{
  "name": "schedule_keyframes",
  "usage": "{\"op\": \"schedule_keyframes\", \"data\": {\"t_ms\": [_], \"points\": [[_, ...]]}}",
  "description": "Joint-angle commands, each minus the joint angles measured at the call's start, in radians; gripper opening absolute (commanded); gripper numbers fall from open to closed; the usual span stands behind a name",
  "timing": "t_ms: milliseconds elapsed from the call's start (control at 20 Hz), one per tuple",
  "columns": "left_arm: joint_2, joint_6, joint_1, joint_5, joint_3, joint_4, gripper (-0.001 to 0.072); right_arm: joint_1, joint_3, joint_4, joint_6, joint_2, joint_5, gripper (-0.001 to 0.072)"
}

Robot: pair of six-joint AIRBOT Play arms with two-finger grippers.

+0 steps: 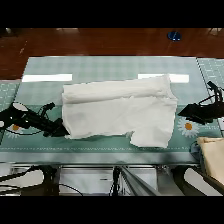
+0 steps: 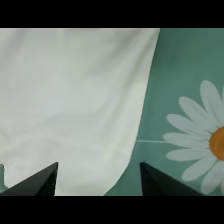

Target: Fold the shirts.

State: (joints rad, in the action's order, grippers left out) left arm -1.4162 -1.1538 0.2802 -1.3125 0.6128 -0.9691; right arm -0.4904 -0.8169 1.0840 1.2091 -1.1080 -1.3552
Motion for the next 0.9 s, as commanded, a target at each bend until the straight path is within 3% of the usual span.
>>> {"op": "schedule_keyframes", "data": {"t_ms": [0,350,600,750,800,850], "points": [[-0.009,0.02,-0.001,0.053,0.0,-0.007,0.0032,-0.016,0.005,0.035,0.032,0.035,-0.062,0.06],[-0.008,0.072,0.082,0.018,0.0,-0.006,0.0033,-0.106,0.279,-0.054,0.01,0.036,-0.082,0.06],[-0.008,0.08,0.089,0.014,0.0,-0.005,0.0033,-0.106,0.399,-0.166,0.003,0.035,0.091,0.0592],[-0.008,0.099,0.089,0.01,0.0,0.003,0.0032,-0.106,0.451,-0.231,0.003,0.035,0.261,0.0363],[-0.008,0.099,0.089,0.009,0.0,0.009,0.0032,-0.106,0.456,-0.274,-0.013,0.035,0.298,0.0183],[-0.008,0.104,0.089,0.005,0.0,0.02,0.0032,-0.106,0.455,-0.343,-0.053,0.035,0.315,0.0065]]}}
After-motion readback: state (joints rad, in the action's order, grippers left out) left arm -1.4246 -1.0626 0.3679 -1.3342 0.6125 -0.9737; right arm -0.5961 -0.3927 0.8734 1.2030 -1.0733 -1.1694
